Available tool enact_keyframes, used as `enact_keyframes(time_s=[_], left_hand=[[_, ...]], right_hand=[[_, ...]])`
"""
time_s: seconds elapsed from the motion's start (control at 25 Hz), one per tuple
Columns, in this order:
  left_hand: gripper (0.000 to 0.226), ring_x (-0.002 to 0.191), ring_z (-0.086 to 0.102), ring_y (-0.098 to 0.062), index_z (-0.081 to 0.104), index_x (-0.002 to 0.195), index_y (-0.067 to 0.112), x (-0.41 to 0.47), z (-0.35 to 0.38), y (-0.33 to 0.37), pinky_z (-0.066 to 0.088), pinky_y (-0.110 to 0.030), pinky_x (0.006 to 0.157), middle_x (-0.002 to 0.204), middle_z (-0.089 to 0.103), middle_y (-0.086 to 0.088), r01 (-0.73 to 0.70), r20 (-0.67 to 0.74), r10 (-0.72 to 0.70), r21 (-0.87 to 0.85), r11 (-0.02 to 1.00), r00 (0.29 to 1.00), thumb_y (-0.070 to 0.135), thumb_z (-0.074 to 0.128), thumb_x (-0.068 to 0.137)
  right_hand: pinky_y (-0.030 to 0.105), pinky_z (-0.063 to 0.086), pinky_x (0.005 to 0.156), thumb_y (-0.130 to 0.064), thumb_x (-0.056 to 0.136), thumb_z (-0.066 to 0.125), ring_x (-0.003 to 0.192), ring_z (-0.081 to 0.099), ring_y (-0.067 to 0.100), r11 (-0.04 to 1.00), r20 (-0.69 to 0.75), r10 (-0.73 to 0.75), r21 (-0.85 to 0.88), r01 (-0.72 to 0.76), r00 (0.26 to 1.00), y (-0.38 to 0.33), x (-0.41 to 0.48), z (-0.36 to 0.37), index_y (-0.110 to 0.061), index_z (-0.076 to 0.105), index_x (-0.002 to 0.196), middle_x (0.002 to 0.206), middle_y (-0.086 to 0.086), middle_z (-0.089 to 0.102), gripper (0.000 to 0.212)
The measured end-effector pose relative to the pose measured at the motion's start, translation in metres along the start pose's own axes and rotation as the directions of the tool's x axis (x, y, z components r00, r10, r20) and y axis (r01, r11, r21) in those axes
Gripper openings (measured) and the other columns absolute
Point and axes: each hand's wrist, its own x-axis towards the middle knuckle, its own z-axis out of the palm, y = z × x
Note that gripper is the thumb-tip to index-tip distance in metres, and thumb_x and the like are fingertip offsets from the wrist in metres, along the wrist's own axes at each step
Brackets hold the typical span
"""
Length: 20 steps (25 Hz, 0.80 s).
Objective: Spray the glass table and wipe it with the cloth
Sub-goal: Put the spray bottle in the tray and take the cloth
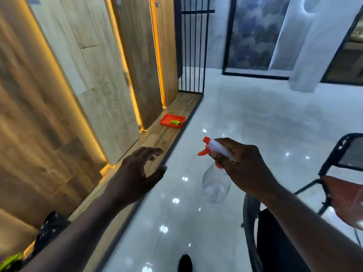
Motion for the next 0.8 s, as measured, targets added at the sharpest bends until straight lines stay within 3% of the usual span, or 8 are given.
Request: enact_keyframes(time_s=[0.08, 0.2, 0.32, 0.4, 0.48, 0.56, 0.64, 0.8], left_hand=[[0.059, 0.112, 0.062, -0.002, 0.060, 0.137, 0.025, 0.056, 0.024, -0.041, 0.060, -0.037, 0.087, 0.133, 0.063, 0.009, -0.007, 0.034, 0.008, -0.015, 1.000, 0.999, 0.063, 0.056, 0.092], [0.056, 0.113, 0.062, -0.002, 0.060, 0.136, 0.026, 0.131, 0.035, -0.100, 0.061, -0.036, 0.087, 0.133, 0.063, 0.009, 0.008, 0.087, -0.008, 0.002, 1.000, 0.996, 0.062, 0.056, 0.094], [0.051, 0.111, 0.063, -0.002, 0.059, 0.135, 0.027, 0.193, 0.030, -0.156, 0.061, -0.030, 0.086, 0.131, 0.064, 0.009, 0.067, 0.066, -0.066, -0.012, 0.998, 0.996, 0.058, 0.059, 0.094], [0.051, 0.109, 0.064, -0.003, 0.061, 0.133, 0.027, 0.230, 0.036, -0.194, 0.061, -0.030, 0.083, 0.128, 0.065, 0.010, 0.127, 0.036, -0.125, -0.060, 0.990, 0.991, 0.057, 0.061, 0.092], [0.049, 0.108, 0.066, -0.003, 0.064, 0.129, 0.028, 0.270, 0.057, -0.232, 0.060, -0.030, 0.082, 0.125, 0.067, 0.013, 0.192, -0.017, -0.196, -0.120, 0.974, 0.981, 0.057, 0.066, 0.090], [0.042, 0.106, 0.067, -0.004, 0.067, 0.125, 0.028, 0.320, 0.095, -0.272, 0.059, -0.031, 0.081, 0.122, 0.069, 0.016, 0.258, -0.043, -0.271, -0.194, 0.947, 0.962, 0.047, 0.077, 0.089], [0.041, 0.105, 0.067, -0.004, 0.067, 0.126, 0.027, 0.370, 0.131, -0.306, 0.059, -0.032, 0.082, 0.121, 0.068, 0.017, 0.273, -0.013, -0.284, -0.233, 0.933, 0.959, 0.037, 0.079, 0.089], [0.043, 0.106, 0.066, -0.005, 0.066, 0.128, 0.025, 0.501, 0.164, -0.389, 0.059, -0.032, 0.083, 0.122, 0.067, 0.017, 0.288, 0.068, -0.280, -0.279, 0.916, 0.957, 0.042, 0.076, 0.089]], right_hand=[[0.021, 0.054, 0.075, -0.032, 0.100, 0.075, 0.084, 0.075, 0.004, 0.998, 0.039, 0.034, -0.058, -0.031, 0.999, 0.037, 0.057, 0.013, -0.033, 0.076, 0.126, 0.084, -0.031, 0.068, 0.026], [0.030, 0.057, 0.073, -0.040, 0.100, 0.074, 0.089, 0.077, 0.014, 0.994, 0.048, 0.057, -0.096, -0.052, 0.997, 0.075, 0.153, 0.043, -0.040, 0.074, 0.125, 0.097, -0.018, 0.078, 0.025], [0.013, 0.048, 0.071, -0.036, 0.101, 0.075, 0.097, 0.074, 0.008, 0.994, 0.049, -0.014, -0.110, 0.019, 0.999, 0.089, 0.240, 0.081, -0.039, 0.075, 0.125, 0.113, -0.014, 0.081, 0.025], [0.008, 0.050, 0.073, -0.032, 0.101, 0.075, 0.099, 0.076, 0.011, 0.993, 0.067, -0.045, -0.107, 0.052, 0.997, 0.104, 0.293, 0.106, -0.032, 0.074, 0.127, 0.116, -0.010, 0.081, 0.027], [0.028, 0.063, 0.076, -0.033, 0.102, 0.072, 0.094, 0.078, 0.020, 0.997, 0.062, 0.015, -0.078, -0.010, 0.998, 0.137, 0.344, 0.133, -0.034, 0.069, 0.124, 0.110, -0.007, 0.081, 0.022], [0.043, 0.064, 0.075, -0.033, 0.102, 0.072, 0.089, 0.078, 0.023, 0.993, 0.038, 0.104, -0.053, -0.102, 0.994, 0.184, 0.397, 0.156, -0.032, 0.064, 0.121, 0.101, -0.006, 0.080, 0.021], [0.044, 0.064, 0.075, -0.029, 0.100, 0.075, 0.089, 0.078, 0.021, 0.986, 0.033, 0.155, -0.068, -0.153, 0.987, 0.223, 0.444, 0.173, -0.029, 0.065, 0.120, 0.102, -0.007, 0.081, 0.022], [0.034, 0.063, 0.075, -0.010, 0.098, 0.077, 0.078, 0.076, 0.009, 0.951, 0.153, 0.309, -0.020, -0.310, 0.939, 0.283, 0.556, 0.201, -0.028, 0.072, 0.109, 0.094, -0.014, 0.082, 0.021]])
